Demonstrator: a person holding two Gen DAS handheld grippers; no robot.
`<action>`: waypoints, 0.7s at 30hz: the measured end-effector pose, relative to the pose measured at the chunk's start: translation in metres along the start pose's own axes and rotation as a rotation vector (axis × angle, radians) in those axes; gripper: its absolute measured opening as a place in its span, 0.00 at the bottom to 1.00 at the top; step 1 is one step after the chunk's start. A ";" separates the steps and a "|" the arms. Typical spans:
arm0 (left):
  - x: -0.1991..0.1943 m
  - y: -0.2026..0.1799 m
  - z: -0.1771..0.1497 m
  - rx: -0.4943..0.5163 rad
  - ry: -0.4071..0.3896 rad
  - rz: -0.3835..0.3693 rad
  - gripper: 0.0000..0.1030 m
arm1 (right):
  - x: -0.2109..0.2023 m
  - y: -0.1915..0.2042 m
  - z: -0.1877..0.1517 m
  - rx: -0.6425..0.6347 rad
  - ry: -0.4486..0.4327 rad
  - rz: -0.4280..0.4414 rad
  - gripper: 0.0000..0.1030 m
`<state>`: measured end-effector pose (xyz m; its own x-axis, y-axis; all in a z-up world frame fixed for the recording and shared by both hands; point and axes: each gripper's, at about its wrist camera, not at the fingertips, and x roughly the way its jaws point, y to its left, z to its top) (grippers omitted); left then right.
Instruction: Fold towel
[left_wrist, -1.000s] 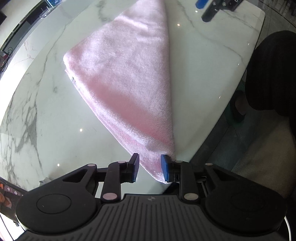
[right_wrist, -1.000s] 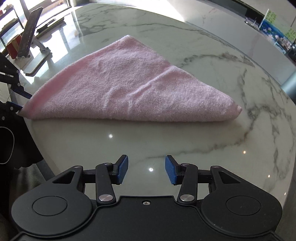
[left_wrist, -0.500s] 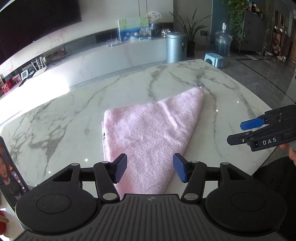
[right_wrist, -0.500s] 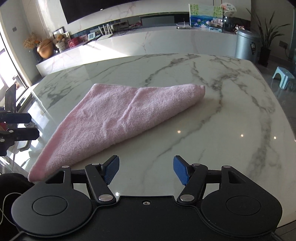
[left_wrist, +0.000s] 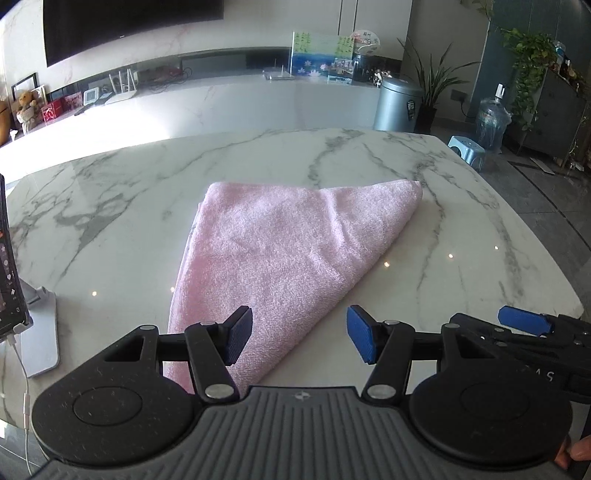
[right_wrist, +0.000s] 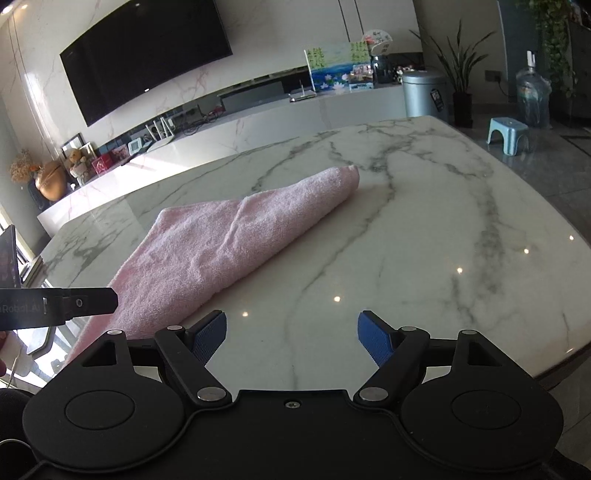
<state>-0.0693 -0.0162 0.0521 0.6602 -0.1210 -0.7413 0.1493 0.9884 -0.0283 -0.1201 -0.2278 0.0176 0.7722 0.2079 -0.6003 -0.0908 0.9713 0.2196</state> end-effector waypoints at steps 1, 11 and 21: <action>0.002 0.001 -0.004 0.002 -0.004 0.006 0.53 | -0.001 0.003 -0.003 -0.011 -0.023 -0.004 0.74; 0.014 0.022 -0.037 0.008 -0.086 0.012 0.53 | 0.009 0.012 -0.016 -0.027 -0.029 -0.056 0.74; 0.023 0.029 -0.046 -0.025 -0.061 0.010 0.53 | 0.012 0.031 -0.022 -0.115 -0.035 -0.080 0.74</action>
<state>-0.0840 0.0139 0.0036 0.7055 -0.1156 -0.6993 0.1245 0.9915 -0.0383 -0.1280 -0.1929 0.0001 0.8011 0.1267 -0.5850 -0.0980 0.9919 0.0807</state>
